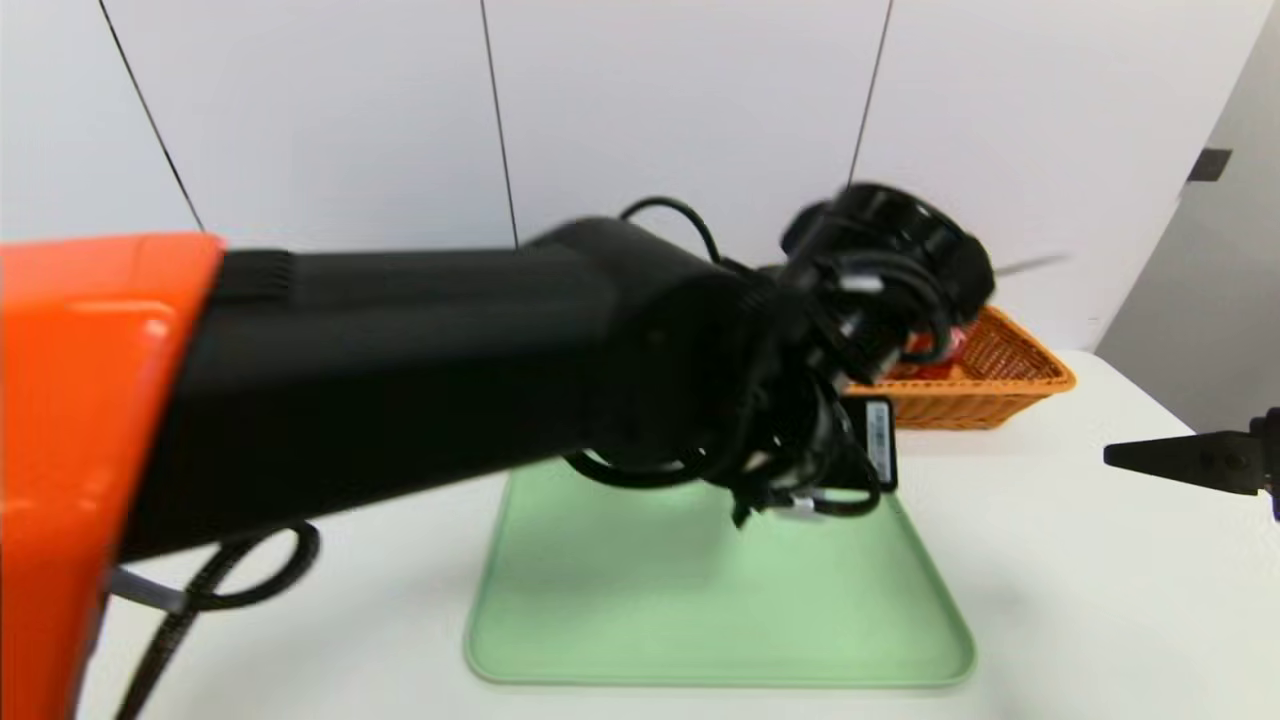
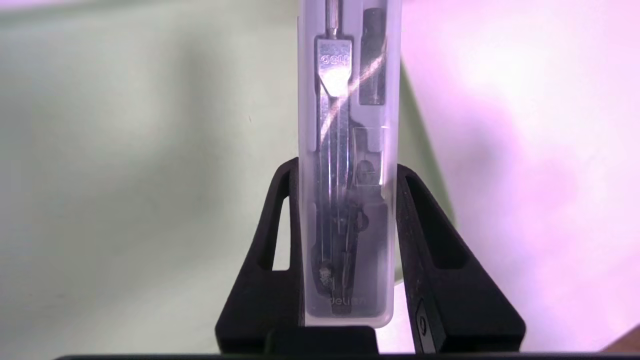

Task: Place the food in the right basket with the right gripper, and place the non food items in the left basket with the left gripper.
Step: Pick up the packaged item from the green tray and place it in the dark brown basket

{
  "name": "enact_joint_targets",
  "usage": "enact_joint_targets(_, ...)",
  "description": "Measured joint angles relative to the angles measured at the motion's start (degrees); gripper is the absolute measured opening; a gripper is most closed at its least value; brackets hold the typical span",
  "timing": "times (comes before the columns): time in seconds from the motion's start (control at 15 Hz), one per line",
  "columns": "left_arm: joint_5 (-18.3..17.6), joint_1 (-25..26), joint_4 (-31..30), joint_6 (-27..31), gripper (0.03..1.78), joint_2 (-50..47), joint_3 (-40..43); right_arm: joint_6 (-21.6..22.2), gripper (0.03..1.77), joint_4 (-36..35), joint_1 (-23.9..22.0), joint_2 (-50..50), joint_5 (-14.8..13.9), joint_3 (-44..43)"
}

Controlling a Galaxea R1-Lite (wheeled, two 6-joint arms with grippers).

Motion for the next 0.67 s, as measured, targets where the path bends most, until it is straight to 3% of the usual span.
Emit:
enact_joint_targets(0.33,-3.68,15.52,-0.15,0.54,0.55,-10.05,0.00,0.38,1.71,-0.46,0.00,3.17,0.20,-0.66)
enact_joint_targets(0.67,-9.18,30.01,-2.93,2.18,0.55,-10.76,0.02,0.46,1.71,-3.97,-0.49,6.23,0.00,-1.19)
